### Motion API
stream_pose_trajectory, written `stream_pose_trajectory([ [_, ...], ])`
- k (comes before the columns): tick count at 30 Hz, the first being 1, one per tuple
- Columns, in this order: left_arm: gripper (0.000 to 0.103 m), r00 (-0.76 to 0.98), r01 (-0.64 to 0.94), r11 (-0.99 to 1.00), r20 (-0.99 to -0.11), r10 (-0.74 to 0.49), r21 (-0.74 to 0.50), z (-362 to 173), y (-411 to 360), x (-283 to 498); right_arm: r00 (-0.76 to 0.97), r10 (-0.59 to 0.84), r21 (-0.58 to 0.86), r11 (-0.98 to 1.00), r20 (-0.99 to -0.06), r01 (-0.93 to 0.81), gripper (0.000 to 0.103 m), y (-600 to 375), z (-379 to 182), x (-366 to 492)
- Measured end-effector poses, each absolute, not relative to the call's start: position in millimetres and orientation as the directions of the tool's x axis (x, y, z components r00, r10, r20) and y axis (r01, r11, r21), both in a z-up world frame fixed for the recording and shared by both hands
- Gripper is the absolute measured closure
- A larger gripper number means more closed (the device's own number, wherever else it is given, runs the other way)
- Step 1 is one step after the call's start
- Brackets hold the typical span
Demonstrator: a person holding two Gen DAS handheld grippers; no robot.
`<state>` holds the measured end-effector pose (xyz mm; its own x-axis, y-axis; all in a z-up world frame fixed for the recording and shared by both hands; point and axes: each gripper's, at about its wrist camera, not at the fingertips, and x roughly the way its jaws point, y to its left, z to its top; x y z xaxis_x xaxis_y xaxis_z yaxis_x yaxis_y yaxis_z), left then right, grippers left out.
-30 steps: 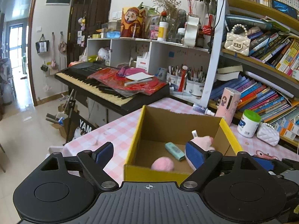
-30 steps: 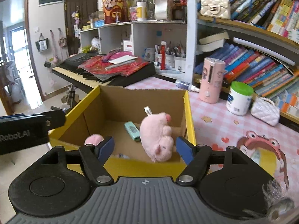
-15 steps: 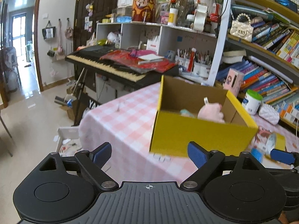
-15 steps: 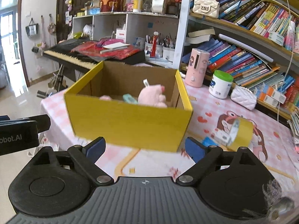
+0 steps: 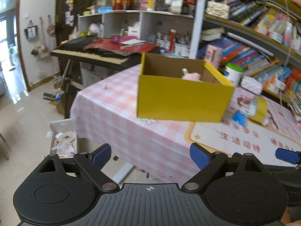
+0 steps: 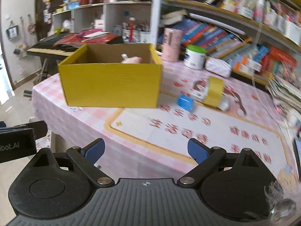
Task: Organize objects
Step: 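Withdraw both open tools from the box toward the tape roll and blue piece, then grasp the yellow tape roll with the right tool while the left tool approaches the blue piece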
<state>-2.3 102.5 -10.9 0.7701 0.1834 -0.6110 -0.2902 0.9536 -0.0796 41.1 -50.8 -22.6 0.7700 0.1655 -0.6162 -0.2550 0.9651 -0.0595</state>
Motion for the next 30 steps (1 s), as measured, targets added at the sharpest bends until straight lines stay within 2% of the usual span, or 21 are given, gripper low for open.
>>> stream_pose_trajectory([
  [14, 0.010, 0.766, -0.174, 0.983, -0.636, 0.096, -0.062, -14, 57, 22, 0.773, 0.060, -0.036, 0.994, -0.631, -0.106, 0.008, -108, -27, 45],
  [30, 0.010, 0.755, -0.079, 0.993, -0.656, 0.004, -0.085, -21, -14, 98, 0.752, -0.010, -0.036, 0.999, -0.660, -0.018, 0.008, -185, -27, 111],
])
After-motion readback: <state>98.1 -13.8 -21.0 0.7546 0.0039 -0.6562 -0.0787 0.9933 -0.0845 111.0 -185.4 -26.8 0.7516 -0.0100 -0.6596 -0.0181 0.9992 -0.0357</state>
